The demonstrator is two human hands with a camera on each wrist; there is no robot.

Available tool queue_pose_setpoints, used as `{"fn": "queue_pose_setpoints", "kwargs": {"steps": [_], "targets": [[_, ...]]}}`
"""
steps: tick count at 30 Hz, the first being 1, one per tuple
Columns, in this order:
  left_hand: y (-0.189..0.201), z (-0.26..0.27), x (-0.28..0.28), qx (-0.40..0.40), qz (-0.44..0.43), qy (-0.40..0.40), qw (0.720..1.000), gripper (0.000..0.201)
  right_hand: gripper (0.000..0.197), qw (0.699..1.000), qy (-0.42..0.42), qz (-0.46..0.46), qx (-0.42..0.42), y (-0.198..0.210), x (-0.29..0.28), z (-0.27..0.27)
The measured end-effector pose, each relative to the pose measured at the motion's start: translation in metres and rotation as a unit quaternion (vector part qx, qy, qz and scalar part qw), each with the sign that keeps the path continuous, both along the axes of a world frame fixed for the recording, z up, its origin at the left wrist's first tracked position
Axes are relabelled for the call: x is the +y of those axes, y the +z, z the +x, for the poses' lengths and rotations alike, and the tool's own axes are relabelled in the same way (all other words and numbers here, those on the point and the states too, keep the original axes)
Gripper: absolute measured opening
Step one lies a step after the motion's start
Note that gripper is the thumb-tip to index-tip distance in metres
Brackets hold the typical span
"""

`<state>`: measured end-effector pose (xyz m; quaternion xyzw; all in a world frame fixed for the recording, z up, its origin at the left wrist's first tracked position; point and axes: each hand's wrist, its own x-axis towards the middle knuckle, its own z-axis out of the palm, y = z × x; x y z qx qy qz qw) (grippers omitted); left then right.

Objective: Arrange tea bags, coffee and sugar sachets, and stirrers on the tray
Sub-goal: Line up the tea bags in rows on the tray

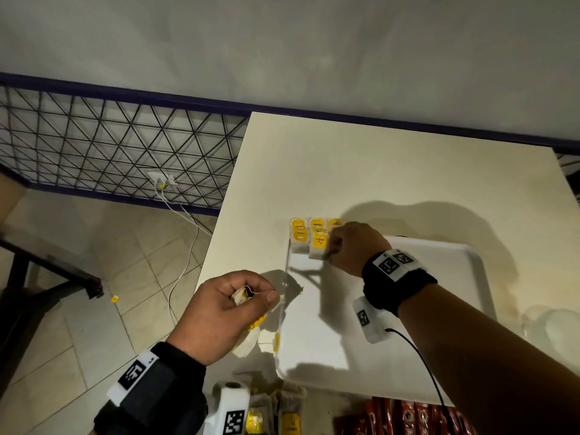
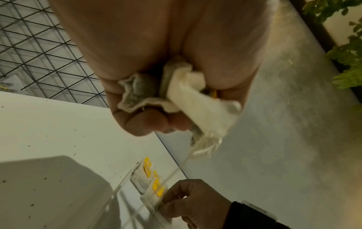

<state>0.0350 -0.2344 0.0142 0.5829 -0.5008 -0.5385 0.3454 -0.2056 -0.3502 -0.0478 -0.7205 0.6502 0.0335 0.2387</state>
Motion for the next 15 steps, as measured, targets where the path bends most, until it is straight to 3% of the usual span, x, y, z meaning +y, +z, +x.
{"fn": "queue_pose_setpoints", "kwargs": {"steps": [4, 7, 12, 15], "targets": [[0.003, -0.011, -0.008, -0.021, -0.003, -0.024, 0.999, 0.005, 0.013, 1.000, 0.010, 0.016, 0.005, -0.003, 0.004, -0.005], [0.004, -0.016, -0.010, -0.022, -0.013, -0.030, 0.999, 0.017, 0.012, 1.000, 0.003, 0.006, 0.004, -0.006, 0.008, -0.006], [0.004, -0.016, -0.007, -0.008, -0.009, -0.032, 0.999, 0.004, 0.027, 1.000, 0.009, 0.015, -0.024, -0.012, 0.007, 0.003], [0.003, -0.014, -0.007, -0.009, -0.006, -0.031, 0.999, 0.002, 0.020, 1.000, 0.016, 0.008, -0.016, -0.018, 0.005, 0.006]]}}
